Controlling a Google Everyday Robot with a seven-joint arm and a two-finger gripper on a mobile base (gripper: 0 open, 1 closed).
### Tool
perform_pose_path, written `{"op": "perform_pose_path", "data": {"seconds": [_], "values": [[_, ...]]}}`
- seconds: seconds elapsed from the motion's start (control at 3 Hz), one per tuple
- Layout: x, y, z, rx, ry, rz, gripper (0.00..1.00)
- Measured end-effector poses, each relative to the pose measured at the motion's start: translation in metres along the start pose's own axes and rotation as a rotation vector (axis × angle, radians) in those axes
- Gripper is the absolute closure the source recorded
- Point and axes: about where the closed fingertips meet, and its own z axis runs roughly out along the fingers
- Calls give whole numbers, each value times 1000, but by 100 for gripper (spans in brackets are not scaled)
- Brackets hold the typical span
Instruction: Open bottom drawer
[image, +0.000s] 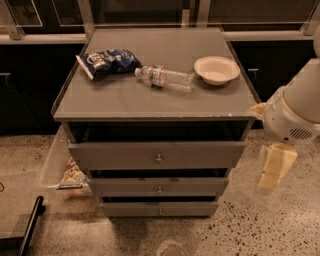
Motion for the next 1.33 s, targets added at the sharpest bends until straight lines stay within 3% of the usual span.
{"op": "perform_pose_path", "data": {"seconds": [0.67, 1.0, 1.33], "values": [[17, 31, 86, 21, -162, -151, 0], [17, 27, 84, 51, -162, -227, 0], [17, 27, 85, 50, -162, -228, 0]]}}
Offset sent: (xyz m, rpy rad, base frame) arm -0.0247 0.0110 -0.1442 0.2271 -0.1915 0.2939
